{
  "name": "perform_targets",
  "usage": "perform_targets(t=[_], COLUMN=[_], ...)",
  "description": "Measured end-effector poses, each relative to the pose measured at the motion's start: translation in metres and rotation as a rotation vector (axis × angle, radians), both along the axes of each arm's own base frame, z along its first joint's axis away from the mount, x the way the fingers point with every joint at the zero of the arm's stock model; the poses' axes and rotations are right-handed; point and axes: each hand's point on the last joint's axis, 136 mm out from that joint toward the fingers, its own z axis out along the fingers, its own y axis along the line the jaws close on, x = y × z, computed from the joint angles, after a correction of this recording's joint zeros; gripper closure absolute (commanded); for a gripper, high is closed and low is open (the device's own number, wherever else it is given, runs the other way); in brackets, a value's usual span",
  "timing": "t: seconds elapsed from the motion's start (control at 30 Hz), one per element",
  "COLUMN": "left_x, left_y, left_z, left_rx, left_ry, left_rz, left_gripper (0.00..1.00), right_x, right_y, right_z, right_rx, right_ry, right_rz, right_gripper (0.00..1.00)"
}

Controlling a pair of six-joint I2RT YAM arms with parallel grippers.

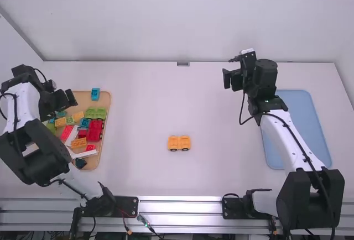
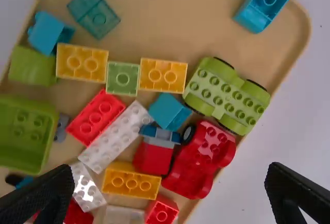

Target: Assemble lego blocks to make yellow taxi

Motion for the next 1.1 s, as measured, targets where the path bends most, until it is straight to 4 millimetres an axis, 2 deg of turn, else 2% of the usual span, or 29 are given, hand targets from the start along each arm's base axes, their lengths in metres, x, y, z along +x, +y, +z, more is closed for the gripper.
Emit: perform_targets(t=[0.17, 0.27, 0.4, 0.5, 0.57, 0.7, 0.8, 0.93, 1.1], left_x=[0.017, 0.034, 0.045, 0.057, 0.063, 0.062, 0.059, 0.053, 0.037], left_y=[0.017, 0.025, 0.021, 0.019, 0.017, 0.013, 0.018, 0.023, 0.021], left_z=[-0.009, -0.025, -0.048, -0.054, -0.058, -0.069, -0.075, -0.085, -0.095], left_rx=[0.038, 0.075, 0.131, 0.222, 0.279, 0.333, 0.354, 0.358, 0.309], left_ry=[0.078, 0.118, 0.174, 0.198, 0.223, 0.285, 0.309, 0.328, 0.356], left_rz=[-0.135, -0.346, -0.659, -0.886, -1.03, -1.258, -1.347, -1.4, -1.46], left_gripper=[0.01, 0.01, 0.01, 0.01, 0.07, 0.03, 0.02, 0.0, 0.06], right_x=[0.0, 0.0, 0.0, -0.001, -0.001, -0.003, -0.003, -0.003, -0.003], right_y=[0.003, 0.003, 0.003, 0.006, 0.01, 0.019, 0.026, 0.033, 0.039], right_z=[0.001, 0.001, 0.001, 0.001, 0.001, 0.002, 0.004, 0.008, 0.011], right_rx=[0.001, 0.002, 0.004, 0.001, 0.003, 0.002, 0.006, 0.007, 0.01], right_ry=[-0.003, -0.002, -0.003, -0.003, -0.003, -0.007, -0.016, -0.033, -0.048], right_rz=[0.007, 0.005, 0.005, 0.013, 0.02, 0.042, 0.055, 0.073, 0.086], right_gripper=[0.01, 0.01, 0.01, 0.01, 0.01, 0.01, 0.01, 0.01, 0.01])
